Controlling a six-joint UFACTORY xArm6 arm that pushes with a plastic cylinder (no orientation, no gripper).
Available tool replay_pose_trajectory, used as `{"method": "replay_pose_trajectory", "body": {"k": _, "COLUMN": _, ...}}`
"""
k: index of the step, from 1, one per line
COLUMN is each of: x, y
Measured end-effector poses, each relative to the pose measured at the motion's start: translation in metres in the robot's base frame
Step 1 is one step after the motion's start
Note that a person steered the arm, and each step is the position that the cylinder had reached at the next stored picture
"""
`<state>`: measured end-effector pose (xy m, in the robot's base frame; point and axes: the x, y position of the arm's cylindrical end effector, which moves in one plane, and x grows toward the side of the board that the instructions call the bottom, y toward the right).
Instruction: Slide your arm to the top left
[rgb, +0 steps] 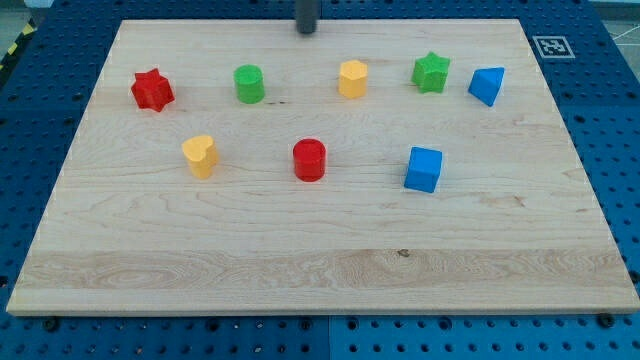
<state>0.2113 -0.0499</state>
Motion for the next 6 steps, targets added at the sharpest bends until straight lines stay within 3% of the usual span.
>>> {"method": "replay_pose_trajectory", "body": {"k": 2, "x": 0.0, "y": -0.005}}
{"method": "replay_pose_trajectory", "body": {"k": 4, "x": -0.001, "y": -0.15}}
{"method": "replay_pose_trajectory", "body": {"k": 6, "x": -0.01, "y": -0.15}}
